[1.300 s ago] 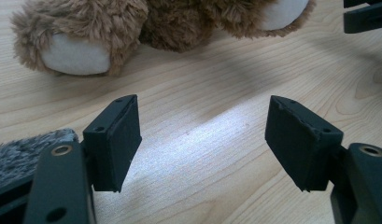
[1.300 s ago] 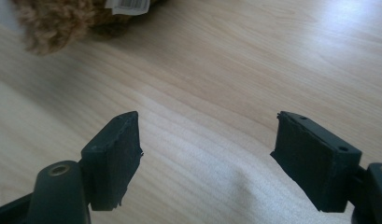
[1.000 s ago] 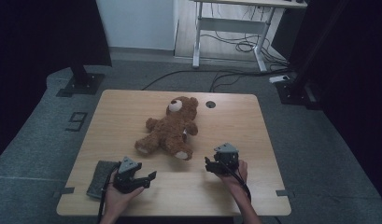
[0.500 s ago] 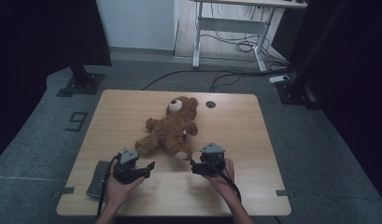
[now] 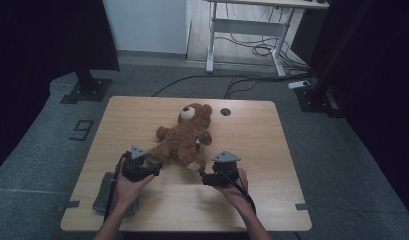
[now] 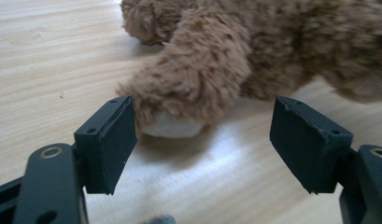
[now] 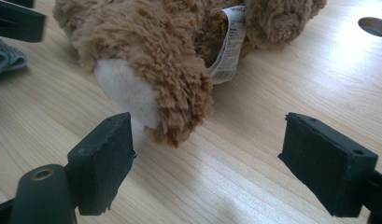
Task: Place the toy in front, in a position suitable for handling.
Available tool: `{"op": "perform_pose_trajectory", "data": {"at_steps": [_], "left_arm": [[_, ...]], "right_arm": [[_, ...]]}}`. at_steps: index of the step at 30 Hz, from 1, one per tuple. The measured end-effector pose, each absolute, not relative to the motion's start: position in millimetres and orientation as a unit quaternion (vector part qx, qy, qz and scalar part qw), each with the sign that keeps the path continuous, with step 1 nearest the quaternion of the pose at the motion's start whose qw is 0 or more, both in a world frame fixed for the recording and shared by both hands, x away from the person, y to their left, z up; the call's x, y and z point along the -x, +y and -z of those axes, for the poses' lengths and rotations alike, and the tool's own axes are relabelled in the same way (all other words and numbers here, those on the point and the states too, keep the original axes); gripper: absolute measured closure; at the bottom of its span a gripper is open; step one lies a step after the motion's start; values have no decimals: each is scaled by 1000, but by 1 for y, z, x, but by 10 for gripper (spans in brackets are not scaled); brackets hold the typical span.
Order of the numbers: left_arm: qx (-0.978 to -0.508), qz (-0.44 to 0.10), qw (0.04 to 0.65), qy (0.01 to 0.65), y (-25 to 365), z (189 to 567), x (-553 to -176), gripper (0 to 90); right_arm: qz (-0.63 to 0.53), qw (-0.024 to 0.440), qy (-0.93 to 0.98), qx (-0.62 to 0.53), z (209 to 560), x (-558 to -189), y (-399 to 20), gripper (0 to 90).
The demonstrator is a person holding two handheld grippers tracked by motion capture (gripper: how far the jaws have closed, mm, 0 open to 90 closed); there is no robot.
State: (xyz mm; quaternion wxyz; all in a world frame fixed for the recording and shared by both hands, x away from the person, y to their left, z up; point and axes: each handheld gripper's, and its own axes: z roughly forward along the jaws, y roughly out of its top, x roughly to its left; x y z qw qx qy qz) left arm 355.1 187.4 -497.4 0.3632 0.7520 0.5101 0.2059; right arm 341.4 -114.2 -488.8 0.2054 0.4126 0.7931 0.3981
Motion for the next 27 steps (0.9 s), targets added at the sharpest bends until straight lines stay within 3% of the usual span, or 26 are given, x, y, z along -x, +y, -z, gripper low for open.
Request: {"op": "perform_pose_trajectory", "data": {"at_steps": [19, 27], "left_arm": [[-756, -190, 358, 514, 176, 507, -396, 204], [-758, -188, 343, 523, 164, 517, -408, 226]], "right_arm": [[-400, 212, 780, -432, 480, -354, -123, 164], [-391, 217, 767, -460, 481, -375, -130, 180]]}}
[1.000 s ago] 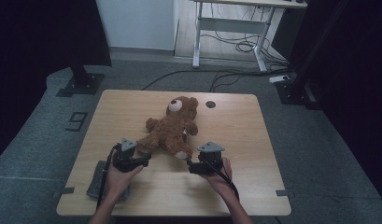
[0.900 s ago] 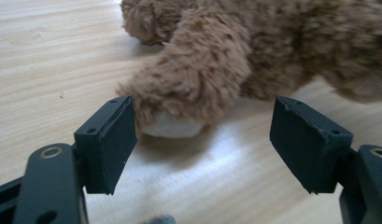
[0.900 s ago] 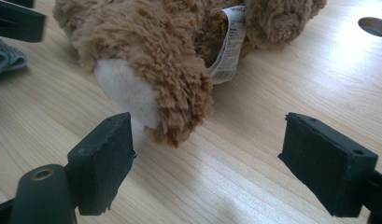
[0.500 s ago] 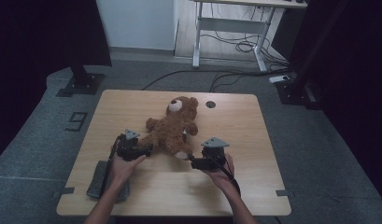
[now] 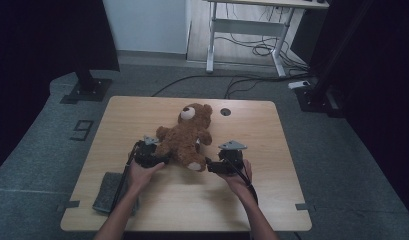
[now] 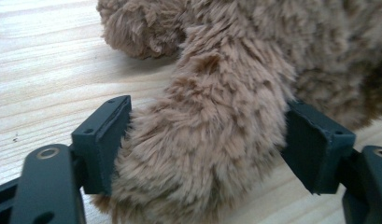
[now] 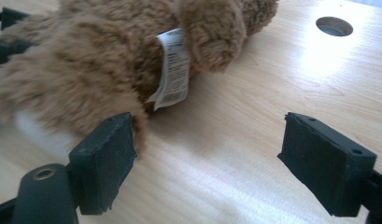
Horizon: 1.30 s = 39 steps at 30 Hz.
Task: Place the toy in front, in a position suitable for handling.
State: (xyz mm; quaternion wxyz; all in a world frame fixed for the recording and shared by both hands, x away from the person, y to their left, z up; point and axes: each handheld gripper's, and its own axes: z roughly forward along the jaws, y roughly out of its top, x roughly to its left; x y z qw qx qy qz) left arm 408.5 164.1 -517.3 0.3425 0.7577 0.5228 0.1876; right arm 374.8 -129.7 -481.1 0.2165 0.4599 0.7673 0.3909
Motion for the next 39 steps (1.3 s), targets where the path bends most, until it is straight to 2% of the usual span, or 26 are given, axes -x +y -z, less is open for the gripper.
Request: {"op": "perform_pose_trajectory", "data": {"at_steps": [6, 11, 17, 25, 39], "left_arm": [[-757, -186, 337, 528, 166, 519, -413, 316], [-761, -195, 332, 522, 164, 519, -411, 431], [-764, -195, 333, 518, 163, 518, -410, 491], [-766, -188, 336, 515, 164, 517, -410, 529], [-766, -183, 335, 517, 164, 516, -410, 530]], "right_arm": [[-382, 222, 766, -468, 486, -391, -127, 191], [-386, 221, 762, -470, 485, -401, -124, 201], [-388, 224, 762, -468, 483, -403, -123, 206], [-390, 227, 766, -457, 479, -408, -119, 227], [-386, 220, 772, -453, 480, -424, -107, 279]]}}
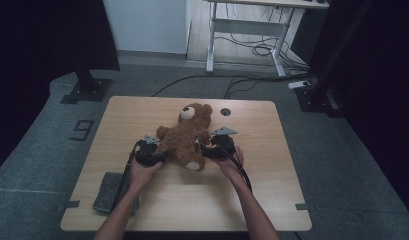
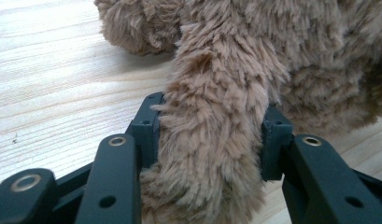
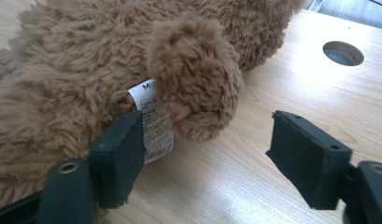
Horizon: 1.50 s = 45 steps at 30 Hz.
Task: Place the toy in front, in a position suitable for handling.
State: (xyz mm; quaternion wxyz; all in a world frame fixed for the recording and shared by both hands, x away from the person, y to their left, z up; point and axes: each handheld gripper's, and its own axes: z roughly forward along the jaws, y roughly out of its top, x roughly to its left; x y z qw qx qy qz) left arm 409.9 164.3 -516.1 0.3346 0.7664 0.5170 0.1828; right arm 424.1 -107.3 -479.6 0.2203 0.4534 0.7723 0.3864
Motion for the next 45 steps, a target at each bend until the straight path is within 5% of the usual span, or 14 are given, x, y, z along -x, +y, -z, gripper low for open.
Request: {"op": "perform_pose_trajectory", "data": {"at_steps": [19, 23, 30, 45], "left_arm": [[-767, -178, 335, 517, 165, 516, -410, 528], [-766, -177, 335, 519, 165, 516, -410, 529], [-763, -181, 339, 520, 166, 515, -409, 565], [-744, -191, 354, 534, 171, 509, -412, 684]], "right_arm": [[-373, 219, 778, -455, 482, -445, -98, 356], [-373, 222, 779, -451, 480, -450, -94, 428], [-389, 206, 785, -435, 482, -458, -92, 711], [-450, 222, 764, -405, 469, -431, -107, 773]]}}
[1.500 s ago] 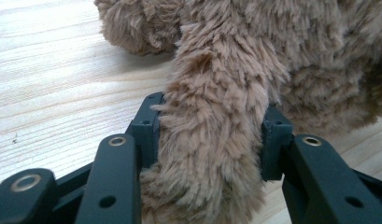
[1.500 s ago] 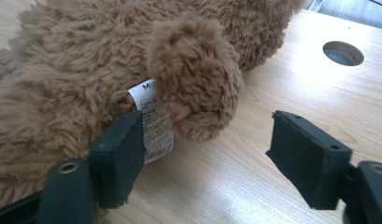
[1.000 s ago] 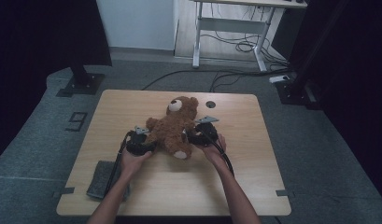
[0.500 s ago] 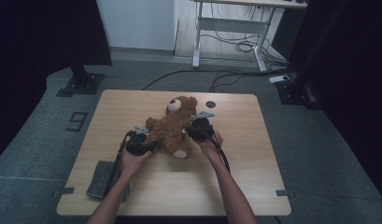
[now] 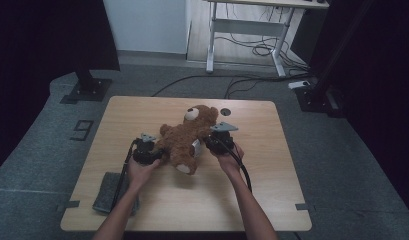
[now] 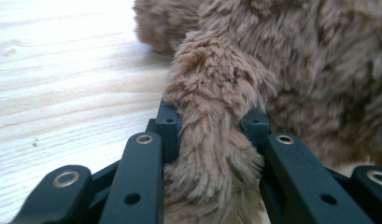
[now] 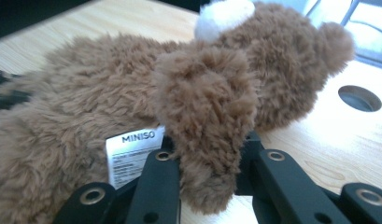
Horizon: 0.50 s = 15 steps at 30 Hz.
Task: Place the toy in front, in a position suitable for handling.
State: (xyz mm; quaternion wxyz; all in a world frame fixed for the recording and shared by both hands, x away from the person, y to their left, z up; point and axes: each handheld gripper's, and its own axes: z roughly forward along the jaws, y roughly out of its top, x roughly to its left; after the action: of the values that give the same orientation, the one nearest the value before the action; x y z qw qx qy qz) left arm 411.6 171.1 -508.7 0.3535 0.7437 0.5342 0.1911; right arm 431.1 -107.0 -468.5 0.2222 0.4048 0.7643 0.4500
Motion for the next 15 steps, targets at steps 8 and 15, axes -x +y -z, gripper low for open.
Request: {"op": "perform_pose_trajectory", "data": {"at_steps": [8, 15], "left_arm": [[-732, -193, 375, 535, 173, 492, -415, 691], [-736, -204, 379, 523, 171, 475, -418, 689]], "right_arm": [[-490, 220, 741, -402, 468, -413, -115, 778], [-491, 235, 747, -382, 458, -397, -116, 777]]}}
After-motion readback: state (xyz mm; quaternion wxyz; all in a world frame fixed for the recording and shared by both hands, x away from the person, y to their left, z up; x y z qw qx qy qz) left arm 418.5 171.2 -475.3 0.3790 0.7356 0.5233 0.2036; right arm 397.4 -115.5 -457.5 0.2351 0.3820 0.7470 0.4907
